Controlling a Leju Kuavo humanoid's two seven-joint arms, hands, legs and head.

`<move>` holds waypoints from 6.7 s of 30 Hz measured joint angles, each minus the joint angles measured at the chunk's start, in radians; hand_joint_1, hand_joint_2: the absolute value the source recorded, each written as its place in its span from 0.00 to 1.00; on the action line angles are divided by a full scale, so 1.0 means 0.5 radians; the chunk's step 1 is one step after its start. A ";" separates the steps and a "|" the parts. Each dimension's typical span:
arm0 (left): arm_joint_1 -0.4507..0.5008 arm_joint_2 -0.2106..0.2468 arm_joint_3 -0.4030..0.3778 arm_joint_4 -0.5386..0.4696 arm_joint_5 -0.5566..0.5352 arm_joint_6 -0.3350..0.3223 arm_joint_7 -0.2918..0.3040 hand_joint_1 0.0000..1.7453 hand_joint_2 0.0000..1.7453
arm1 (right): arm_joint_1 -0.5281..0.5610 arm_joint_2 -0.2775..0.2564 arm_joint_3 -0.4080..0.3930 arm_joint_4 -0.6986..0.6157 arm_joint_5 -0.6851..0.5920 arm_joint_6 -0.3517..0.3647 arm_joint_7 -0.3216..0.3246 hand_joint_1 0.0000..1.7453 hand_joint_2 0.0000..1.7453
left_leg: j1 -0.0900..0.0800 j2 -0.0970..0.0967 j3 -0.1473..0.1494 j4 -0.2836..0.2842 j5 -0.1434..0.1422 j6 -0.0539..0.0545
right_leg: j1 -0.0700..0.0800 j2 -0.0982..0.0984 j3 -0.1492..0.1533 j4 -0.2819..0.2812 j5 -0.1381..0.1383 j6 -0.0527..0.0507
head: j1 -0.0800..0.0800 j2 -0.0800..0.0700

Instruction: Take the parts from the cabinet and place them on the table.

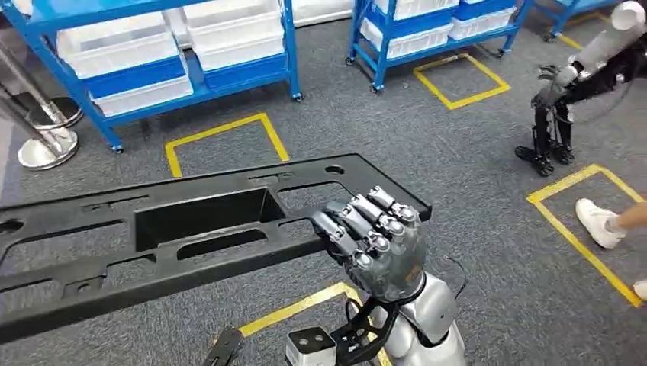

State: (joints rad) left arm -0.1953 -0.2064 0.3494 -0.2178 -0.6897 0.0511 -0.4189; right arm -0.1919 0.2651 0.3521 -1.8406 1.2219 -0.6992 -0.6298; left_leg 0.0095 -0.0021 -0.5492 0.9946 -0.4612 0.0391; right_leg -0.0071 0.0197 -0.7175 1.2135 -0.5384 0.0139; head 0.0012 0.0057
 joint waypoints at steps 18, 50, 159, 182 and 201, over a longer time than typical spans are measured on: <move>0.007 -0.005 0.000 -0.001 0.014 -0.003 -0.004 0.00 1.00 | -0.008 -0.014 -0.001 -0.029 0.034 0.001 0.023 1.00 1.00 | -0.001 0.023 -0.274 0.648 -0.321 -0.100 | 0.013 0.049 0.193 -0.343 0.180 -0.095 | -0.002 0.000; -0.026 0.073 -0.001 -0.007 0.049 0.027 -0.045 0.00 1.00 | -0.080 -0.001 0.069 -0.069 0.048 0.002 0.032 1.00 1.00 | 0.008 0.018 -0.238 0.561 -0.250 -0.093 | 0.000 0.084 0.187 -0.331 0.179 -0.080 | -0.005 0.000; -0.069 0.163 0.038 -0.040 0.140 -0.011 -0.092 0.00 1.00 | -0.244 0.134 -0.143 0.275 0.015 0.001 -0.042 1.00 1.00 | 0.019 0.144 -0.039 0.053 -0.029 -0.016 | -0.009 -0.089 0.111 -0.173 0.165 0.023 | 0.022 0.000; -0.053 0.172 0.053 -0.040 0.145 -0.012 -0.098 0.00 1.00 | -0.277 0.146 -0.169 0.363 0.074 0.001 0.006 1.00 1.00 | 0.038 -0.040 -0.067 0.084 -0.015 -0.025 | 0.003 0.062 0.119 -0.244 0.135 0.021 | 0.024 0.000; -0.011 0.159 0.053 -0.040 0.135 -0.033 -0.085 0.00 1.00 | -0.315 0.142 -0.175 0.413 0.155 0.001 0.126 1.00 1.00 | 0.010 0.024 -0.292 0.639 -0.319 -0.101 | 0.013 0.012 0.211 -0.395 0.209 -0.093 | 0.020 0.000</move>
State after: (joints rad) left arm -0.2007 -0.1266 0.3761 -0.2377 -0.6222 0.0347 -0.4612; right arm -0.3495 0.3361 0.2647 -1.6339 1.2993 -0.6989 -0.5669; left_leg 0.0144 0.0096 -0.6953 1.3144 -0.6206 -0.0115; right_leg -0.0006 0.0254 -0.6121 1.0161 -0.4341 -0.0328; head 0.0111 0.0057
